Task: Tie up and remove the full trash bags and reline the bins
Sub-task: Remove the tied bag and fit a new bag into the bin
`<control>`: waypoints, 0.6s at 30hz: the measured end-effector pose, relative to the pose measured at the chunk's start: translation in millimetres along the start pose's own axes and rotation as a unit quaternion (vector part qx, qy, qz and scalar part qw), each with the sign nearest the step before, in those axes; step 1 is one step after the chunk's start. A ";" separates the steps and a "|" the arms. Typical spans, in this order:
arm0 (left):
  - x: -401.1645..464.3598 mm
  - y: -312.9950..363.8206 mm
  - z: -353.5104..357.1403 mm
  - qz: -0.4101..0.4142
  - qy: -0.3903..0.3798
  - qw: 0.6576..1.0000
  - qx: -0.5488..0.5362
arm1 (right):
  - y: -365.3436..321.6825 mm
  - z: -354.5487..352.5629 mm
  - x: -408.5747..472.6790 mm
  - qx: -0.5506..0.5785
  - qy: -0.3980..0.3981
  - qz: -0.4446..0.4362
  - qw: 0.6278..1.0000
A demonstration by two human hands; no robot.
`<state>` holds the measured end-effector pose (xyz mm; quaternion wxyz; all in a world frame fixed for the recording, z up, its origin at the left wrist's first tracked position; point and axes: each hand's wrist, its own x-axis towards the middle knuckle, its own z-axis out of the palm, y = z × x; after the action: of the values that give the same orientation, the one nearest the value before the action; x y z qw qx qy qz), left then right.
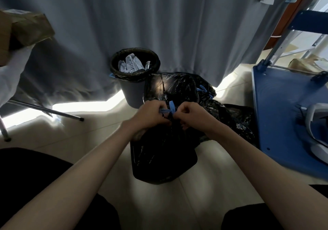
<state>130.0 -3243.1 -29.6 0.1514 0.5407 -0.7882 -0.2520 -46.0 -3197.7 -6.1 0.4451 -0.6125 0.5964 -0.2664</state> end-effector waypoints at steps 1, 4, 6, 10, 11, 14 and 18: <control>0.6 0.2 -7.7 0.004 -0.024 0.999 -0.034 | 0.9 0.4 0.6 -0.010 0.013 0.001 1.000; -2.1 4.4 -18.5 0.015 -0.058 0.995 -0.083 | 0.7 4.3 1.1 -0.009 0.036 0.012 0.999; -2.8 4.7 -17.2 0.016 -0.068 0.993 -0.098 | 1.2 4.2 3.6 -0.013 0.044 0.012 0.999; -4.2 2.1 -16.6 0.011 -0.075 0.989 -0.123 | 4.0 2.5 7.9 -0.020 0.043 0.009 0.999; -5.1 2.6 -17.3 0.011 -0.079 0.990 -0.118 | 4.6 3.1 7.9 -0.011 0.041 0.013 0.999; -4.8 1.8 -15.4 0.011 -0.064 0.994 -0.090 | 5.4 4.3 6.4 0.058 -0.006 0.049 0.997; -3.0 2.4 -7.5 0.012 -0.011 1.000 -0.018 | 2.9 0.2 4.8 0.069 -0.071 0.059 0.993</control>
<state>133.1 -3241.4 -22.0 0.1555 0.5253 -0.7916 -0.2707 -46.5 -3202.0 -9.6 0.5423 -0.5614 0.5788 -0.2360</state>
